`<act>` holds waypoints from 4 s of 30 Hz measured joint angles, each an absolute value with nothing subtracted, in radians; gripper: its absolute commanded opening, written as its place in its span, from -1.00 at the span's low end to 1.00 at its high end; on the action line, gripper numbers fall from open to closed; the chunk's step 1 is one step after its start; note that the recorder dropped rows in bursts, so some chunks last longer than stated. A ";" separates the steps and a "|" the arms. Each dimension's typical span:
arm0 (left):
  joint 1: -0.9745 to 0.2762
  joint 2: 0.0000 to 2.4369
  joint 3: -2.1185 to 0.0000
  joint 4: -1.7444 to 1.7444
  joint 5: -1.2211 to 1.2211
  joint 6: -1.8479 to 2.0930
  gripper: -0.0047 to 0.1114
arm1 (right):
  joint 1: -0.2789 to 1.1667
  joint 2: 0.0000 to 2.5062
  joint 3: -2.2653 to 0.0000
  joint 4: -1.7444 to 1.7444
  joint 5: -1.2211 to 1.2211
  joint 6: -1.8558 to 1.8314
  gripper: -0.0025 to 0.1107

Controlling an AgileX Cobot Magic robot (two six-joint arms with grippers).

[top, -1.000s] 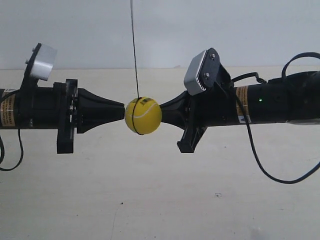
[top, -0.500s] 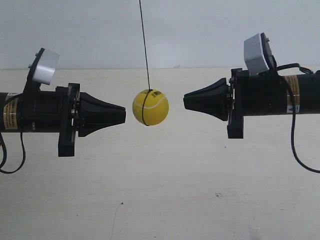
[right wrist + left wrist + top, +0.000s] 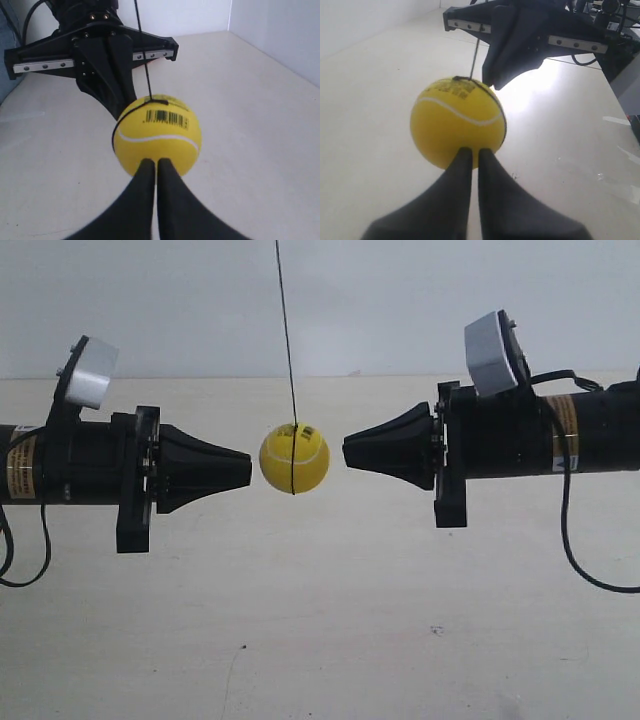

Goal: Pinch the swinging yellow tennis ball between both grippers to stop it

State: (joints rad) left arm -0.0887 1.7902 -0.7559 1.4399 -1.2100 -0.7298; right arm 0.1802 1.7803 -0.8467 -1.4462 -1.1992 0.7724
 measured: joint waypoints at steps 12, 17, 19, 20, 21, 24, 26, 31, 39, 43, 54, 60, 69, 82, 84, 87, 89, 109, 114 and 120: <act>-0.089 1.790 -0.756 1.413 -1.210 -0.696 -0.84 | 0.208 1.780 -0.847 -1.376 -1.128 0.735 -0.96; -0.089 1.790 -0.756 1.410 -1.210 -0.694 -0.84 | 0.208 1.780 -0.847 -1.386 -1.124 0.738 -0.96; -0.089 1.790 -0.756 1.416 -1.210 -0.696 -0.84 | 0.208 1.780 -0.847 -1.404 -1.124 0.744 -0.96; -0.089 1.790 -0.756 1.424 -1.210 -0.696 -0.84 | 0.208 1.780 -0.847 -1.412 -1.124 0.744 -0.96; -0.089 1.790 -0.756 1.426 -1.208 -0.696 -0.84 | 0.208 1.780 -0.847 -1.416 -1.124 0.749 -0.96; -0.089 1.790 -0.756 1.432 -1.200 -0.696 -0.84 | 0.208 1.780 -0.847 -1.419 -1.124 0.753 -0.96; -0.089 1.790 -0.756 1.432 -1.198 -0.696 -0.84 | 0.208 1.780 -0.847 -1.420 -1.124 0.753 -0.96; -0.089 1.790 -0.756 1.441 -1.198 -0.705 -0.84 | 0.208 1.780 -0.847 -1.441 -1.124 0.772 -0.96; -0.089 1.790 -0.756 1.460 -1.198 -0.713 -0.84 | 0.208 1.780 -0.847 -1.472 -1.124 0.790 -0.96; -0.089 1.790 -0.756 1.460 -1.198 -0.713 -0.84 | 0.208 1.780 -0.847 -1.472 -1.132 0.790 -0.96; -0.089 1.790 -0.756 1.458 -1.198 -0.713 -0.84 | 0.208 1.780 -0.847 -1.472 -1.136 0.794 -0.96; -0.089 1.790 -0.756 1.456 -1.198 -0.713 -0.84 | 0.208 1.780 -0.847 -1.464 -1.150 0.794 -0.96; -0.100 1.790 -0.756 1.440 -1.194 -0.713 -0.84 | 0.208 1.842 -0.847 -1.432 -1.186 0.768 -0.96; -0.151 1.790 -0.756 1.356 -1.117 -0.687 -0.84 | 0.208 1.859 -0.847 -1.404 -1.191 0.741 -0.96; -0.151 1.790 -0.756 1.356 -1.117 -0.687 -0.84 | 0.208 1.859 -0.847 -1.402 -1.191 0.740 -0.96; -0.151 1.790 -0.756 1.356 -1.115 -0.687 -0.84 | 0.208 1.859 -0.847 -1.400 -1.192 0.739 -0.96; -0.151 1.790 -0.756 1.356 -1.115 -0.687 -0.84 | 0.208 1.859 -0.847 -1.400 -1.192 0.739 -0.96; -0.141 1.790 -0.756 1.356 -1.044 -0.681 -0.84 | 0.208 1.859 -0.847 -1.376 -1.140 0.711 -0.96; -0.081 1.790 -0.756 1.356 -1.058 -0.679 -0.84 | 0.161 1.859 -0.847 -1.375 -1.163 0.711 -0.96; -0.012 1.792 -0.756 1.356 -1.102 -0.679 -0.84 | 0.054 1.859 -0.847 -1.393 -1.202 0.723 -0.96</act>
State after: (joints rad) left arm -0.0120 1.7920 -0.7559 1.3562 -1.1019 -0.6794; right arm 0.0541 1.8595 -0.8467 -1.3927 -1.2023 0.7233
